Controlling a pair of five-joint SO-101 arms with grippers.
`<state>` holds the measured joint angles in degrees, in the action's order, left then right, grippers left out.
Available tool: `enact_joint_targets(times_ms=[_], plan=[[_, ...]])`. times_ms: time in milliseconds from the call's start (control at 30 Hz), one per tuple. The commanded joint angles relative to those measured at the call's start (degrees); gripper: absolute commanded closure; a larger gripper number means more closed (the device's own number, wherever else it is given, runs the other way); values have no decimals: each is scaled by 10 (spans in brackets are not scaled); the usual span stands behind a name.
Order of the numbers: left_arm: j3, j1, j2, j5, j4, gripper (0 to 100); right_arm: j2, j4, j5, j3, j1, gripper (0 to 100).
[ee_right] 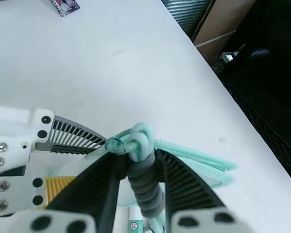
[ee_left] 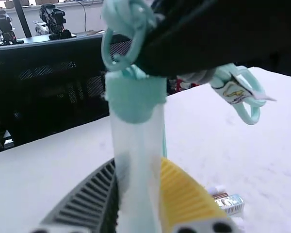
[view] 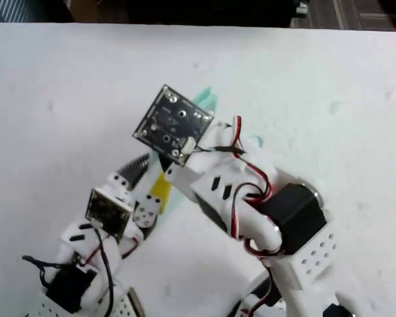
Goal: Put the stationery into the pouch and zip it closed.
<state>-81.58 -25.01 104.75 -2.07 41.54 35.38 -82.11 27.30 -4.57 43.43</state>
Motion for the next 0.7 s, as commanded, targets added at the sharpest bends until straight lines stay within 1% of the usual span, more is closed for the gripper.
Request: enact_joint_targets(times_ms=[0,100,167,233,267,333,433,467,667], plan=[[32,-1,0,4,77,976,2,2,-6,-4,-3,981],[54,-5,0,3,118,976,5,2,-6,-4,-3,981],[57,-4,0,-13,130,970,5,2,-6,-4,-2,981],[57,-5,0,-40,141,941,2,1,-7,-3,-2,981],[56,-5,0,-42,145,921,1,1,-7,2,-2,981],[57,-1,0,-21,149,866,3,2,-7,15,-2,981],[57,7,0,32,163,769,7,2,-7,26,-2,981],[58,12,0,41,166,759,7,2,-7,26,-2,981],[56,15,0,11,162,784,7,1,-16,25,0,981]])
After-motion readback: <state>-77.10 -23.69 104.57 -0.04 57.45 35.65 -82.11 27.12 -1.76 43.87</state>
